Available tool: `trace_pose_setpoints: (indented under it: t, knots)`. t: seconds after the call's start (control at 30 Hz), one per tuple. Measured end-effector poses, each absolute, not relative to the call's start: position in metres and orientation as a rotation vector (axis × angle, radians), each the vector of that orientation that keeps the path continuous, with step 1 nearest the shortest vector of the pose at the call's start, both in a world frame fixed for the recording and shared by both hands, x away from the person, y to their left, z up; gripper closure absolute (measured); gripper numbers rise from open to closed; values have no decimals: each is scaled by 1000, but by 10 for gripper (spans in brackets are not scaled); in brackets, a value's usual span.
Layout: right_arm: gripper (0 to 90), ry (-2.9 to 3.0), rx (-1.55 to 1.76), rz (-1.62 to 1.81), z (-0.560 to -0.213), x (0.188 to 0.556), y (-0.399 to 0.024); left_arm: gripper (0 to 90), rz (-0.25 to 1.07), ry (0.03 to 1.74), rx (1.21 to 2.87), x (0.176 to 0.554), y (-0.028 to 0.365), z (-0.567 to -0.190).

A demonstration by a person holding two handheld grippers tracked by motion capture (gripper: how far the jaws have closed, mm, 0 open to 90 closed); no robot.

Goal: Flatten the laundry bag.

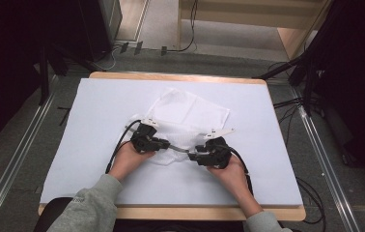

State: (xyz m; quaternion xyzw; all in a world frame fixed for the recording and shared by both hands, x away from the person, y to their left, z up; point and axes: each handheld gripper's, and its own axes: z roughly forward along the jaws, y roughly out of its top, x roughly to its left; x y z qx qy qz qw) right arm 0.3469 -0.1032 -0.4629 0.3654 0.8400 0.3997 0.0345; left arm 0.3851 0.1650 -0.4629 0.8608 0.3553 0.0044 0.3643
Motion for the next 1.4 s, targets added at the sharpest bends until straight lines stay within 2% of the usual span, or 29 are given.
trace_pose_setpoints:
  t: [0.1,0.23,0.43,0.47,0.53,0.83,1.13,1.4]
  knots:
    - [411,2598,1150,1204,-467,351,-103,816,15,915,2216,385,167,-463]
    - [414,2596,1160,1225,-472,357,-104,812,14,915,2213,385,167,-463]
    - [626,2627,1104,1251,-471,357,-93,806,11,919,2210,385,167,-463]
    - [740,2632,1097,1247,-470,355,-91,805,10,918,2208,385,167,-463]
    - [804,2637,1092,1275,-465,352,-91,802,17,919,2210,385,168,-463]
    - [830,2653,1139,1373,-446,337,-91,790,26,940,2204,387,173,-462]
    - [877,2649,1191,1435,-426,320,-115,785,31,948,2208,387,174,-461]
    - [900,2613,1220,1359,-427,323,-129,769,28,955,2200,387,176,-459]
